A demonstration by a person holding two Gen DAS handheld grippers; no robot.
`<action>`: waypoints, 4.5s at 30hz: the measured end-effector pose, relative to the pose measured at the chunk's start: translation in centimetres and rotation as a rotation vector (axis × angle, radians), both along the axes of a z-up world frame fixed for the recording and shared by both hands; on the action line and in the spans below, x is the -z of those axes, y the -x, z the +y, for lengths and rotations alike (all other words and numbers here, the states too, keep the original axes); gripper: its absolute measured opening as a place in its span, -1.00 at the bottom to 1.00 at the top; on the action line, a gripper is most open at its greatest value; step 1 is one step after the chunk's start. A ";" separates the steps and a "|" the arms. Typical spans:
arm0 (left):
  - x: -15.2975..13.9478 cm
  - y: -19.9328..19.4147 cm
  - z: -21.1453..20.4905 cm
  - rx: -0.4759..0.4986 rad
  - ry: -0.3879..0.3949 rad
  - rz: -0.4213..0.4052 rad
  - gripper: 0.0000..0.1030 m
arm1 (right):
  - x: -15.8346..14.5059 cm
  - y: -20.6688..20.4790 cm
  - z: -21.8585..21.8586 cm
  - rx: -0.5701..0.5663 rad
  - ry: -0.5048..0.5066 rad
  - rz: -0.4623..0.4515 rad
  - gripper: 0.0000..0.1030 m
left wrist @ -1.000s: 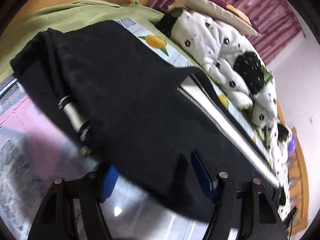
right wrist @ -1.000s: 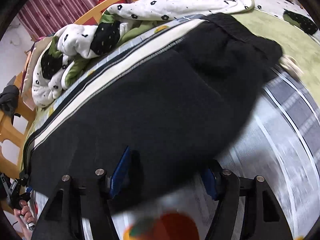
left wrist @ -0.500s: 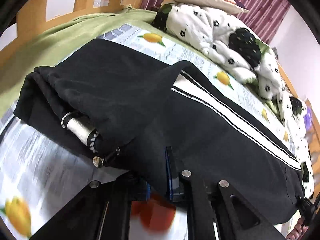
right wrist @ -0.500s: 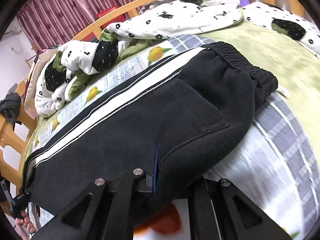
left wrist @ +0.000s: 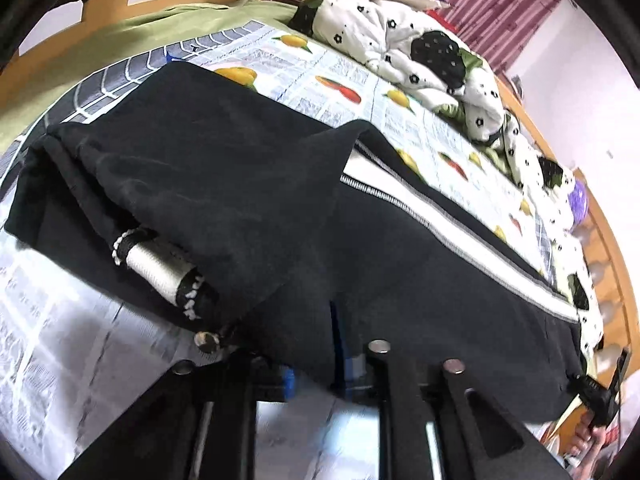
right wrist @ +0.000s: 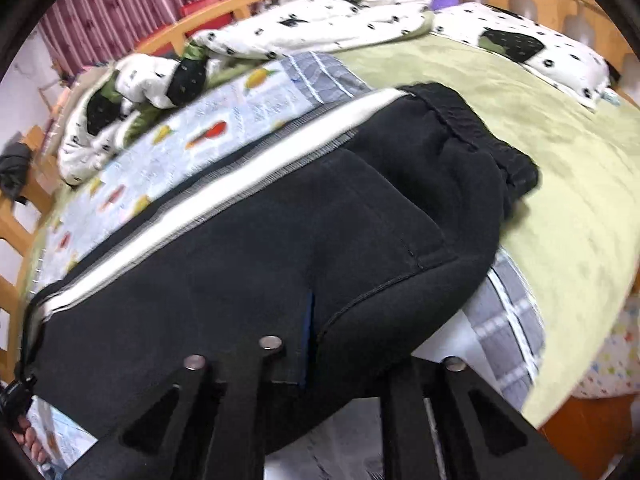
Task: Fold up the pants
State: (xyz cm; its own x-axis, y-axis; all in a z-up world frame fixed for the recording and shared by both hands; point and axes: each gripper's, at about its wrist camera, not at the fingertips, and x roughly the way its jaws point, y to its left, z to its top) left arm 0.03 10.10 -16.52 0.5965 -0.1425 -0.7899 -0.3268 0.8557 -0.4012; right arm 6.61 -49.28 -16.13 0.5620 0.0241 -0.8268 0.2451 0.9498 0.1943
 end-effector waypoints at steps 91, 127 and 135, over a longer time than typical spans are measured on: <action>3.1 5.1 8.4 -0.133 0.427 -0.174 0.20 | -1.6 -1.0 24.0 -0.339 0.093 -0.154 -0.36; 0.1 1.0 12.3 -0.260 -0.351 0.092 -0.17 | 1.3 1.5 21.9 -0.394 0.109 -0.047 -0.27; -3.7 0.8 5.0 -0.099 -0.272 -0.070 0.11 | -0.2 3.8 19.9 -0.420 0.127 -0.106 -0.15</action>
